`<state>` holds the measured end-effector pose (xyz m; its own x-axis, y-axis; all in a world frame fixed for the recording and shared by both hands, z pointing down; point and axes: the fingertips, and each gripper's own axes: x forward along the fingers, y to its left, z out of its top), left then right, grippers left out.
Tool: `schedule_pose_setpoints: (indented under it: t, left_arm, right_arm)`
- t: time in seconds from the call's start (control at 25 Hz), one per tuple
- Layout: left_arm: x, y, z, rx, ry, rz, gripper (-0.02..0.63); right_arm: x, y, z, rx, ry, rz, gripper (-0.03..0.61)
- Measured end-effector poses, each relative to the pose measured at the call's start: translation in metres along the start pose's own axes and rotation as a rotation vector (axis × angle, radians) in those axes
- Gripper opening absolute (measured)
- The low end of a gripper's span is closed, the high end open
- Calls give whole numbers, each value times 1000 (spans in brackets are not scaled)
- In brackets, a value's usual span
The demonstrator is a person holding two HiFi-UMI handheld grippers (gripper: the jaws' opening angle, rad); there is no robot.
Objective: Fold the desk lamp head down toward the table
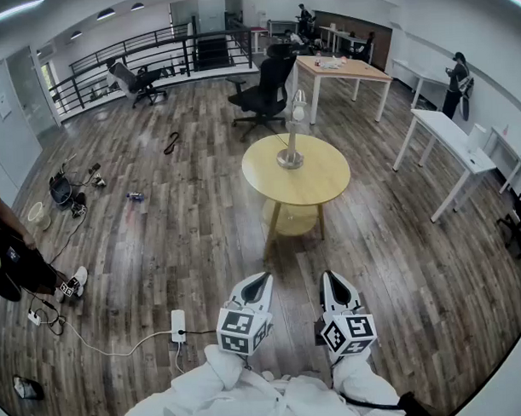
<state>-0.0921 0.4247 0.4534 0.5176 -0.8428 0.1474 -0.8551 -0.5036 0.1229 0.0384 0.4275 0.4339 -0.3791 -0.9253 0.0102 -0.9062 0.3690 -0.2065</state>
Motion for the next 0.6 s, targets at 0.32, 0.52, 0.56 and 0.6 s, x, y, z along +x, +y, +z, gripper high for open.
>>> schedule_pose_setpoints:
  t: [0.32,0.52,0.56,0.6]
  left_arm:
    - [14,21,-10,-17,25,-7,2]
    - [26,27,-13,-1,41,-14,2]
    - [29,30,-13,-4,47,-13,2]
    - [33,34,-14,-8,52,-10,2]
  right_arm:
    - [16,-3,-14,14,22,-9,11]
    - [29,-15,-13,20,14,-24,11]
    - [33,-18,-12,26,9,-29,11]
    - [38,-20,-11,31,5,-31,11]
